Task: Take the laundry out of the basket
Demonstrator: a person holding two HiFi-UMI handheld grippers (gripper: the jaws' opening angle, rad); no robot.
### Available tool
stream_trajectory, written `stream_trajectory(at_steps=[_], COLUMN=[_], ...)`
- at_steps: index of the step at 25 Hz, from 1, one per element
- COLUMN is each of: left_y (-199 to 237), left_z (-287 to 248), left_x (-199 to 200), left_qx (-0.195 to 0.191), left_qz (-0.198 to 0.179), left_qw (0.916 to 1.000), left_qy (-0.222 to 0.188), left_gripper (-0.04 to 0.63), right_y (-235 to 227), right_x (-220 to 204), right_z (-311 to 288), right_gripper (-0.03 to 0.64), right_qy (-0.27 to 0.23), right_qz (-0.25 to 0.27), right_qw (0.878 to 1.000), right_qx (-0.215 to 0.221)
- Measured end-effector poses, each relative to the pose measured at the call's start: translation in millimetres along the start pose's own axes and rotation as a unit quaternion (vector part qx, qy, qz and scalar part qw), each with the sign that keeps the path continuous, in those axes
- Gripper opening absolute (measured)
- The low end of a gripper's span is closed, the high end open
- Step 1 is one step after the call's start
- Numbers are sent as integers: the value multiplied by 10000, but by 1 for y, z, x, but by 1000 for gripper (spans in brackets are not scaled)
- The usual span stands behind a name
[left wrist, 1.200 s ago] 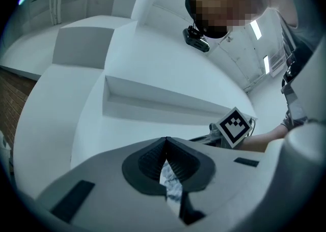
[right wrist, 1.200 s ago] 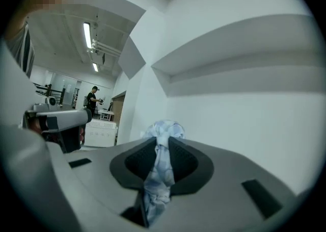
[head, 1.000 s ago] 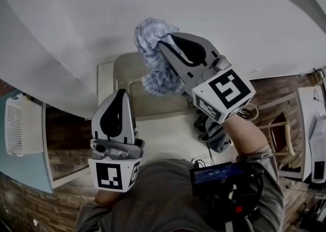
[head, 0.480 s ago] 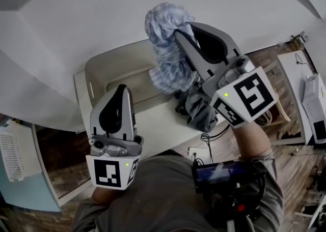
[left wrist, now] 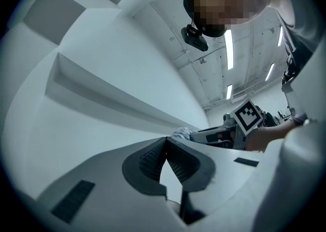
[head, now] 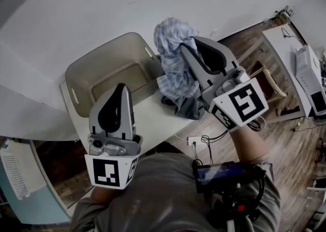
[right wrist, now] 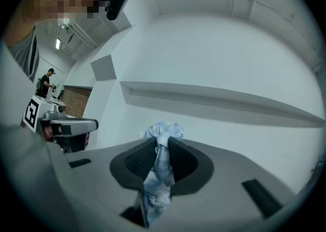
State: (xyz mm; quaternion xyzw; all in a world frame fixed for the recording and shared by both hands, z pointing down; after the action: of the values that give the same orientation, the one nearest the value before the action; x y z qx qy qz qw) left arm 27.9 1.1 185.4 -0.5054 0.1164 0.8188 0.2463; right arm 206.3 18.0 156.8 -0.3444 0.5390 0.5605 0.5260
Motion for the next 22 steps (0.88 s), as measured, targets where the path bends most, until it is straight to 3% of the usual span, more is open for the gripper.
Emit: stream_trajectory(at_steps=[11,22], left_y=[-27,-20], left_z=[-2,-3], left_x=[-5,-19], left_qx=[-197,9], left_qz=[-146,-208], left_qw=[9994,9987], left_qy=[240,472], left_gripper=[8,8], right_y=[-8,12], right_x=[-101,-183], right_z=[53,43], right_gripper=[78,86], right_qy=[714,1367], right_qz=[-354,-529], right_qw=[9957,9890], right_qx=[-470,-180])
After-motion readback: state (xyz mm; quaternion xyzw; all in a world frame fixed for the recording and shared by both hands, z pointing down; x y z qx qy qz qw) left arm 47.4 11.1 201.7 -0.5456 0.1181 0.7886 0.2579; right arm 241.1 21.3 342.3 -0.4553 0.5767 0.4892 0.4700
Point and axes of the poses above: the fingertips, and each gripper's own axes: z backward along the fingers, y to its left, x out of its top, the point moved 3 cm from there along z, backward along the fingers, and after that the axes turned 9 degrees about -y, right-handed, at the moved point
